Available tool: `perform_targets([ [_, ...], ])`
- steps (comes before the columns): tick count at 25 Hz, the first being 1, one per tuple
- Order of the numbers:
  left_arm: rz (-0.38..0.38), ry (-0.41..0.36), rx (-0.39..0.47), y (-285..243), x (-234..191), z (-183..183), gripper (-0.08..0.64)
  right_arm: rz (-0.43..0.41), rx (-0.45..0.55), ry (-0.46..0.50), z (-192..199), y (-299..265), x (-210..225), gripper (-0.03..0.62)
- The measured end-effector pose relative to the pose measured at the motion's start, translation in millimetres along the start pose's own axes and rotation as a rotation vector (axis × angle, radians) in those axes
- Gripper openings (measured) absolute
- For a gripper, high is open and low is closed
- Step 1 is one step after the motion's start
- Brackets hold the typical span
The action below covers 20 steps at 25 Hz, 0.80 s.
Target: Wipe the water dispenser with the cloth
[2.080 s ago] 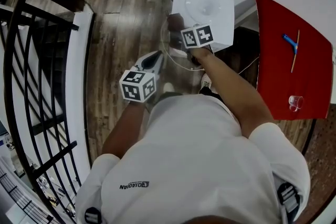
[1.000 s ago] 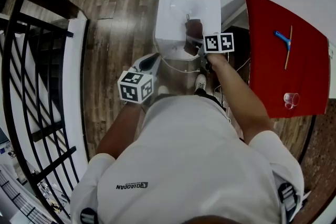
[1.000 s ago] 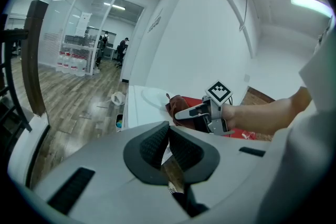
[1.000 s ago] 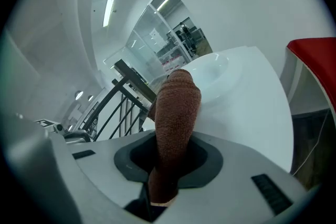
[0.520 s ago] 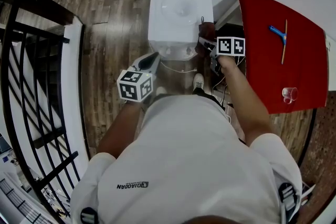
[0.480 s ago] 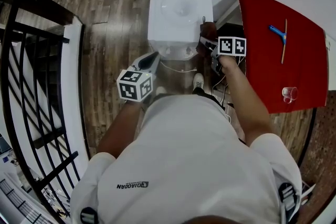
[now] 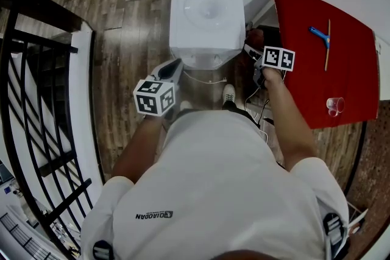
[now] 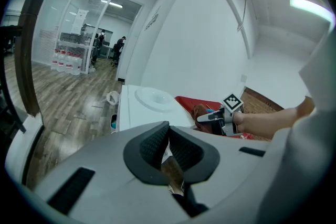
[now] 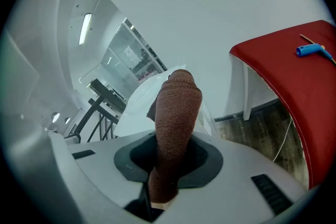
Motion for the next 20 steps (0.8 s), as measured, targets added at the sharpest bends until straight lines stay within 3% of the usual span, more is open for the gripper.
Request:
perform_targets([
  [4,-0.013,0.006,0.008,3,-7,1,0.0,0.028,0.066,0.061,3,10,-3,0.084],
  [9,-0.032,0.021,0.018,13,-18,7,0.0,-0.007,0.099,0.308,27,3,-51,0.086],
  [15,-0.059,0.038,0.012,40,-32,23,0.0,-0.159,-0.058,0.598,94,-58,-139,0.086],
  [20,-0.1,0.055,0.014,70,-45,37,-0.001,-0.191,-0.135,0.705,129,-117,-180,0.086],
])
Point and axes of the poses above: the fingertips, and each gripper's own axes: y backward along the fingers, x to its right, z out of its underside, the point moved 10 cm from there along y, backward along the fingers, and after that the axes turned 9 degrees about -y, right-handed, at the moved point
